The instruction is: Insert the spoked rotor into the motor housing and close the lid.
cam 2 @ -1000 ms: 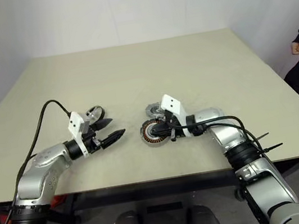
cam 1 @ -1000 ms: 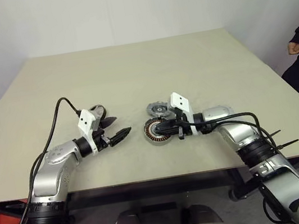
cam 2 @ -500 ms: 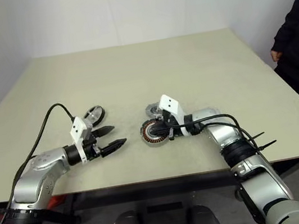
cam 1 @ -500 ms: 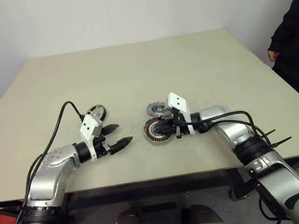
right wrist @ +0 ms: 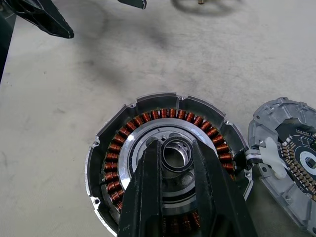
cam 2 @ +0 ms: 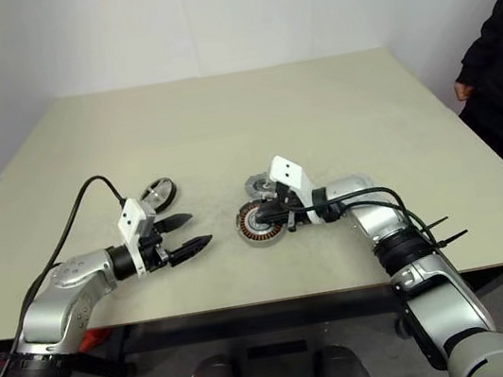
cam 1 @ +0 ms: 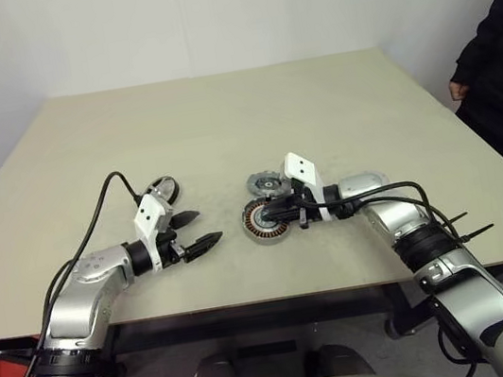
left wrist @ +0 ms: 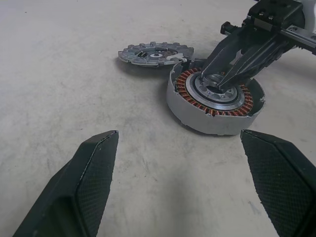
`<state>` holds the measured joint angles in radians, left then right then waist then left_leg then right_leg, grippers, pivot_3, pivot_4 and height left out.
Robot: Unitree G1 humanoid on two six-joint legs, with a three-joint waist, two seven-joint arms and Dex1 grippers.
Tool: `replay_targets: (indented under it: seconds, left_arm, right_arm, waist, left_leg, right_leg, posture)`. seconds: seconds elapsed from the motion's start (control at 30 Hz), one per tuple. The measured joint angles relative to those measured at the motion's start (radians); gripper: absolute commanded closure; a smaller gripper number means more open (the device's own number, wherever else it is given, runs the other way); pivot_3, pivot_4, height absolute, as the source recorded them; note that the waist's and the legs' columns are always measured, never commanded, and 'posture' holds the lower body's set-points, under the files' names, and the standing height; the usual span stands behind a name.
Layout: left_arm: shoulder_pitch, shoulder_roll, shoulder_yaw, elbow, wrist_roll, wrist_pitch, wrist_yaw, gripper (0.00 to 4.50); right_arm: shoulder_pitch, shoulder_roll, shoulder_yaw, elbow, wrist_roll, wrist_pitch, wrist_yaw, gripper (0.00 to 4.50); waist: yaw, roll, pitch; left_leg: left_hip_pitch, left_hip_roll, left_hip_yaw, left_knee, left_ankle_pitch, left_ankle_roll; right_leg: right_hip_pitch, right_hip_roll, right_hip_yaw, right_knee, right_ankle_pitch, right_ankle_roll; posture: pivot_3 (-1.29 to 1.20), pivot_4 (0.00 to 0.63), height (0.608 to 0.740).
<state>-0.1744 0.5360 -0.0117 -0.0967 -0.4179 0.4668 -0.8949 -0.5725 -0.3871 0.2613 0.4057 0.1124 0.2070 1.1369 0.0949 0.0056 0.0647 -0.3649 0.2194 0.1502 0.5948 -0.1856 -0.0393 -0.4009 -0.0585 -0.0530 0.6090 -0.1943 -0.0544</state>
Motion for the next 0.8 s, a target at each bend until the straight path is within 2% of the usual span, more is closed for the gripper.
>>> replay_targets:
  seconds: [0.03,0.13,0.53,0.63,0.77,0.8]
  left_arm:
    - [0.0,0.0,0.0,0.0,0.0,0.0,0.0,0.32]
    - [0.0,0.0,0.0,0.0,0.001,-0.001,0.0,0.32]
    - [0.0,0.0,-0.001,0.002,0.01,-0.007,0.001,0.32]
    - [0.0,0.0,-0.001,0.002,0.012,-0.013,0.001,0.32]
    - [0.0,0.0,-0.002,0.003,0.017,-0.015,0.001,0.32]
    - [0.0,0.0,-0.002,0.004,0.019,-0.017,0.001,0.32]
  right_arm:
    - [0.0,-0.001,0.0,0.0,0.0,0.0,0.003,3.23]
    - [0.001,-0.001,0.006,0.002,-0.004,-0.003,0.005,2.27]
    - [0.007,-0.003,0.005,-0.029,-0.002,0.0,0.0,2.27]
    - [0.007,-0.003,0.003,-0.03,0.005,0.005,-0.002,2.86]
    - [0.007,-0.003,0.0,-0.03,0.006,0.008,0.006,4.29]
    - [0.007,-0.003,0.0,-0.03,0.006,0.008,0.006,4.48]
  waist:
    - [0.0,0.0,0.0]
    - [0.0,0.0,0.0]
    - [0.0,0.0,0.0]
    - [0.0,0.0,0.0]
    - [0.0,0.0,0.0]
    - [0.0,0.0,0.0]
  left_leg:
    - [0.0,0.0,0.0,0.0,0.0,0.0]
    - [0.0,0.0,0.0,0.0,0.0,0.0]
    - [0.0,0.0,0.0,0.0,0.0,0.0]
    - [0.0,0.0,0.0,0.0,0.0,0.0]
    - [0.0,0.0,0.0,0.0,0.0,0.0]
    - [0.0,0.0,0.0,0.0,0.0,0.0]
  right_leg:
    - [0.0,0.0,0.0,0.0,0.0,0.0]
    - [0.0,0.0,0.0,0.0,0.0,0.0]
    - [0.0,0.0,0.0,0.0,0.0,0.0]
    - [0.0,0.0,0.0,0.0,0.0,0.0]
    - [0.0,0.0,0.0,0.0,0.0,0.0]
    - [0.0,0.0,0.0,0.0,0.0,0.0]
  posture:
    - [0.0,0.0,0.74]
    - [0.0,0.0,0.74]
    - [0.0,0.0,0.74]
    - [0.0,0.0,0.74]
    - [0.0,0.0,0.74]
    - [0.0,0.0,0.74]
